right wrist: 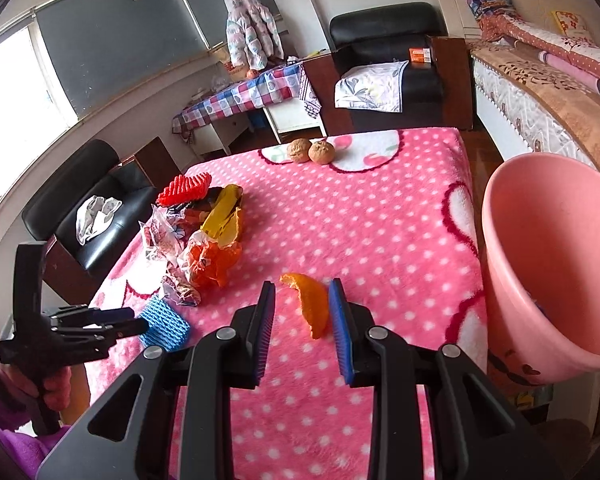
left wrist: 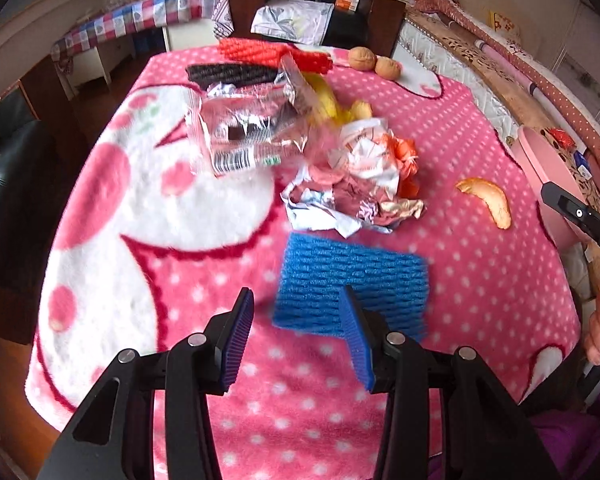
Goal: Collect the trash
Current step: 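Move both tools back over the table toward the orange peel and blue mesh, then grasp the orange peel with the right tool while the left tool grasps the blue mesh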
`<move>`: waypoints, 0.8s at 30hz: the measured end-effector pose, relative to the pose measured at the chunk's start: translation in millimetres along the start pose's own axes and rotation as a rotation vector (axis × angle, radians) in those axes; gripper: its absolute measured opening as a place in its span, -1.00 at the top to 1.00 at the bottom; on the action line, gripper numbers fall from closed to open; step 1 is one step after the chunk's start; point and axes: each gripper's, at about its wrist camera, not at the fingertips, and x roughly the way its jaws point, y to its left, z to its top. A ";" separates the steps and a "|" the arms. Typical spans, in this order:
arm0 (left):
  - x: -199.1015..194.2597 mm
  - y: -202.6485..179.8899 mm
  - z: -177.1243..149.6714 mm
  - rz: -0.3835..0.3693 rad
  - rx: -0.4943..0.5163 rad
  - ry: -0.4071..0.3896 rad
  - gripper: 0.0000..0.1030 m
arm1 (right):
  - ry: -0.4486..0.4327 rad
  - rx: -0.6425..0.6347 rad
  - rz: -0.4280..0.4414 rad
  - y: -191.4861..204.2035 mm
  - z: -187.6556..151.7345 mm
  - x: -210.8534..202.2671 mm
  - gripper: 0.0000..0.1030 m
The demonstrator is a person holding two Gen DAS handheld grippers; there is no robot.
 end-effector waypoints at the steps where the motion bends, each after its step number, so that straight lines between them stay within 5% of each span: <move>1: -0.6 0.0 -1.0 -0.011 0.003 -0.002 0.21 | 0.003 0.000 -0.002 0.7 0.7 1.8 0.45; 6: -4.7 -0.4 -3.9 -0.019 0.017 -0.024 0.85 | 0.021 0.009 0.001 1.8 0.4 7.3 0.45; 24: -75.4 -24.8 15.8 -0.211 0.116 -0.267 0.90 | 0.104 -0.019 -0.068 5.8 -0.8 37.7 0.45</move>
